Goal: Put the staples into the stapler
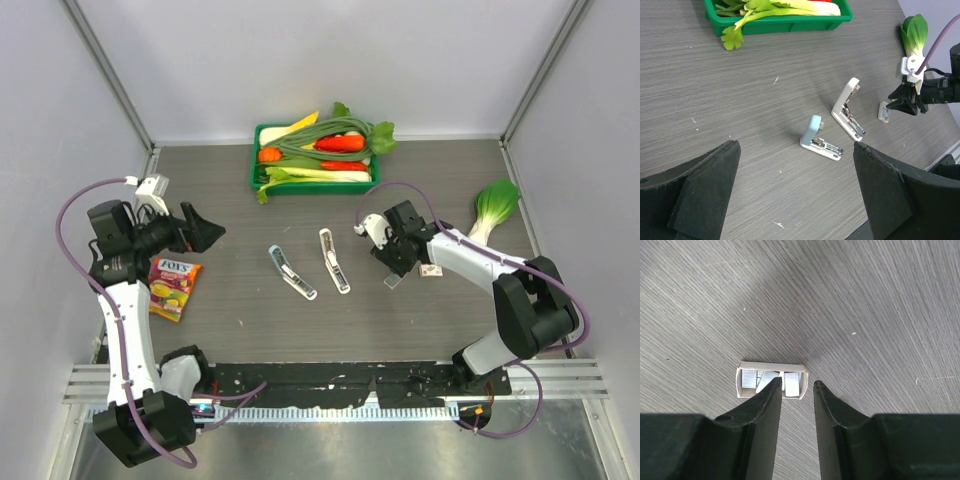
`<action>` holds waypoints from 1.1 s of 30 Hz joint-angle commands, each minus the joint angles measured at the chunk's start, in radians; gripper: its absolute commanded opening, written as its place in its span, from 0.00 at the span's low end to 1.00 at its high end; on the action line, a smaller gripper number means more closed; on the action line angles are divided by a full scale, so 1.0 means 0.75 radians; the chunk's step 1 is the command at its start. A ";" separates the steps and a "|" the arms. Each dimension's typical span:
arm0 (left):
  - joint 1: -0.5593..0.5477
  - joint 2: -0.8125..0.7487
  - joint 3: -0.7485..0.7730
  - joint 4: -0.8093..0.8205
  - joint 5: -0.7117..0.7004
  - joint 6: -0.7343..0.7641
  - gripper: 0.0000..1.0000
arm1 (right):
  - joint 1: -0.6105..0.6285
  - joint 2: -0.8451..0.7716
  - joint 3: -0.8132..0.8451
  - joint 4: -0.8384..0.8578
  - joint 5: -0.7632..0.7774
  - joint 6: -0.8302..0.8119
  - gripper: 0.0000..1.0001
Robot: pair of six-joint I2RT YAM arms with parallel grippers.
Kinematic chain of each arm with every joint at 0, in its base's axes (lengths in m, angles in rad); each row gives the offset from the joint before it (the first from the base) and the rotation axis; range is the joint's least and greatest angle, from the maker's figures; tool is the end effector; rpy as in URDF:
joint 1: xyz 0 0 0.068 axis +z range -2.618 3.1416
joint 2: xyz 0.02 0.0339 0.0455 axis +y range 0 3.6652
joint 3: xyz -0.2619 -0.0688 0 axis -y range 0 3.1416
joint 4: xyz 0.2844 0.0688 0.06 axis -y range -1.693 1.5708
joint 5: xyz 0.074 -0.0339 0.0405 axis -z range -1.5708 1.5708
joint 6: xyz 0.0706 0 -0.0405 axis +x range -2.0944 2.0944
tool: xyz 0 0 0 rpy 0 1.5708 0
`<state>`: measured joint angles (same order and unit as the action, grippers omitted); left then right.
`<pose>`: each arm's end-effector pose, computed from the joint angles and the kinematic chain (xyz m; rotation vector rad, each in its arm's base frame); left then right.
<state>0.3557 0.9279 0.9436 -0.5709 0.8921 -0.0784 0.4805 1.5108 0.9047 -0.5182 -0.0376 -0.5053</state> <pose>0.2506 0.0345 0.3252 0.0854 1.9826 -0.7608 0.2955 0.1570 0.1318 -1.2851 2.3682 0.0431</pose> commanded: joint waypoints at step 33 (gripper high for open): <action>0.027 -0.018 -0.019 0.080 0.060 -0.035 1.00 | -0.025 0.051 -0.036 0.043 -0.032 -0.020 0.32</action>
<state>0.3634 0.9279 0.9321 -0.5568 0.9096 -0.0978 0.4629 1.5448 0.8711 -0.5030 -0.0463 -0.5171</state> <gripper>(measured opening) 0.996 0.318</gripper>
